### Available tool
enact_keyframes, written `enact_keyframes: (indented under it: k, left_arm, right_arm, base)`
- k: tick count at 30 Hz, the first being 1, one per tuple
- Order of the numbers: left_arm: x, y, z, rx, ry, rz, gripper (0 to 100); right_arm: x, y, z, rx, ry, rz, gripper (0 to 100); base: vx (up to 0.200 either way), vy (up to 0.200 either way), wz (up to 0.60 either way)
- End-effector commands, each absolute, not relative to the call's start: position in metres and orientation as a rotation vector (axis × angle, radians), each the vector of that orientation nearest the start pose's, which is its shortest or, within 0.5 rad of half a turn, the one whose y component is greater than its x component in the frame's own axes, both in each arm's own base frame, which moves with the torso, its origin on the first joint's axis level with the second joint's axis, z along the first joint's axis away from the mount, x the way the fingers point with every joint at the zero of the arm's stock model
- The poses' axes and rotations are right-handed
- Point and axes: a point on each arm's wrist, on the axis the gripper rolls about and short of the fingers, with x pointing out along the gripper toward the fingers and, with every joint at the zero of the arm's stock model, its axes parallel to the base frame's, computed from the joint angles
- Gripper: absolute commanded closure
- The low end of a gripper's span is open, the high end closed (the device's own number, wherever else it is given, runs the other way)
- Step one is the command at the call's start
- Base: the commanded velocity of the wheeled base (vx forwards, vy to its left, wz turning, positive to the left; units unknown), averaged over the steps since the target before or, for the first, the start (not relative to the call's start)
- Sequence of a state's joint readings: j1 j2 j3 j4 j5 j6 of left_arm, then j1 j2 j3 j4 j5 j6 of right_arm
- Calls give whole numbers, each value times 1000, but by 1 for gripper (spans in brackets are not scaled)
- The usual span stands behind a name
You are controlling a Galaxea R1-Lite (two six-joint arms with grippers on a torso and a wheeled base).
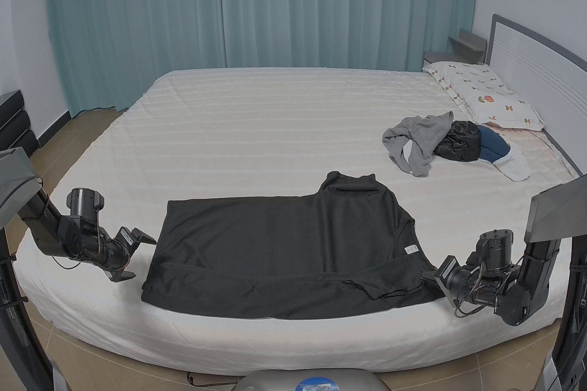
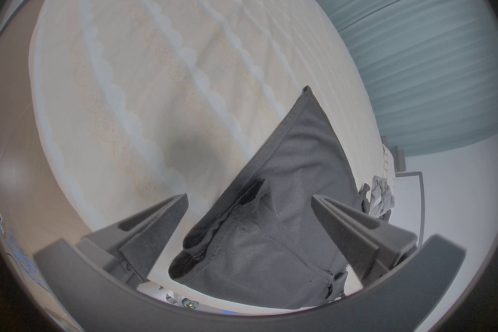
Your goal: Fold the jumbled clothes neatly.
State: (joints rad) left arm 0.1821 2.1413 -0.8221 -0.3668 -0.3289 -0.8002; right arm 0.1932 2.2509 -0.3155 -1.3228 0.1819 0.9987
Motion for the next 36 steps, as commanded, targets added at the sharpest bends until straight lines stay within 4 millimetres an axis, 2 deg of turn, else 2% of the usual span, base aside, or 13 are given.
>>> enact_keyframes:
  k: [1,16,29,30,36]
  left_arm:
    - [333,54,19,-980,940,246,0]
    - [334,54,19,-980,939,245,0]
    - [334,54,20,-988,938,247,0]
    - [334,54,20,-988,938,245,0]
    - [336,55,21,-991,932,246,0]
  right_arm:
    - [269,57,-7,947,733,39,100]
    - [256,47,-4,881,756,62,100]
    - [245,39,-15,794,810,75,100]
    - [244,39,-17,786,825,78,0]
    - [247,38,-14,779,786,97,0]
  base:
    - [0,0,0]
    - [0,0,0]
    - [0,0,0]
    - [0,0,0]
    - [0,0,0]
